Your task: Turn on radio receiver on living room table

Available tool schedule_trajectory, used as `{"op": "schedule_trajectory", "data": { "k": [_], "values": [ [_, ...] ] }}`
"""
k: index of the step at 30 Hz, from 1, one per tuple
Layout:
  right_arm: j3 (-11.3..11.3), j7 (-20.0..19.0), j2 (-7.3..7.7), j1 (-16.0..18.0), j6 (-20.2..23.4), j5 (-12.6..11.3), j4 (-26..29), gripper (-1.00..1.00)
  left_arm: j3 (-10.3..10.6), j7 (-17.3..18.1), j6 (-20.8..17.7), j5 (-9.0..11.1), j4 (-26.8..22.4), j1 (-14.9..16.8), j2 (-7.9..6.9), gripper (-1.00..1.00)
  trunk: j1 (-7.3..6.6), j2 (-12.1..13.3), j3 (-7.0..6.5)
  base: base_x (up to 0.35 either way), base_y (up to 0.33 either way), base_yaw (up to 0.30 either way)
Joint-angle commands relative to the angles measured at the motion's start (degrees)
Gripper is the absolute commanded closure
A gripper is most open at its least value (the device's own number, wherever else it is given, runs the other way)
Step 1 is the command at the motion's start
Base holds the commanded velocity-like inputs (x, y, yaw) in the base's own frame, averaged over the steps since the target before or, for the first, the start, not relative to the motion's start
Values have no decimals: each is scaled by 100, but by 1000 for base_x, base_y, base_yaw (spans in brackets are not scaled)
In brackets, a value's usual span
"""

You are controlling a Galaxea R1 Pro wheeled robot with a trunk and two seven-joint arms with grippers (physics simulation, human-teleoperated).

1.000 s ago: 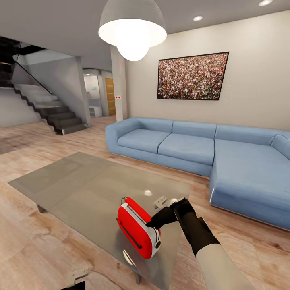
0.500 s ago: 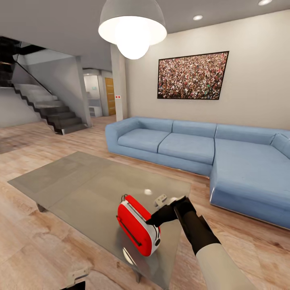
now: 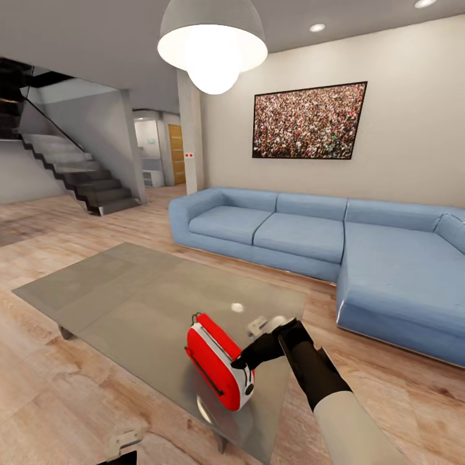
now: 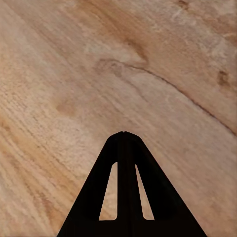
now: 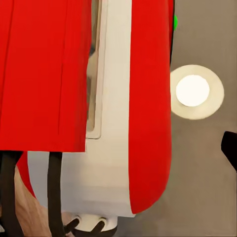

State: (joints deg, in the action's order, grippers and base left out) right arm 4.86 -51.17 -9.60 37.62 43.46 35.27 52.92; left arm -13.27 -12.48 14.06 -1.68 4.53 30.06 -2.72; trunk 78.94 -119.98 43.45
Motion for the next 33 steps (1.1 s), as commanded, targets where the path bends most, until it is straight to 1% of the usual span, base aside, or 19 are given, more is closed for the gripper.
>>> {"op": "schedule_trajectory", "data": {
  "k": [1,8,15,33],
  "values": [
    [3,1,-1,0,-4,6,-5,-100,0,0,0,-1,-1,0,0,100,0,0,0,0,0,0],
    [2,2,-2,0,-6,7,-10,-100,0,-11,-6,-42,4,0,-23,100,0,0,0,0,0,0],
    [-2,2,0,0,-4,0,-10,-100,9,-39,-17,-86,4,0,-42,100,-154,281,-126,0,0,0],
    [-2,8,1,0,-5,15,-10,-100,9,-44,-23,-87,4,0,-44,100,-549,1003,-449,0,0,0]
  ]
}}
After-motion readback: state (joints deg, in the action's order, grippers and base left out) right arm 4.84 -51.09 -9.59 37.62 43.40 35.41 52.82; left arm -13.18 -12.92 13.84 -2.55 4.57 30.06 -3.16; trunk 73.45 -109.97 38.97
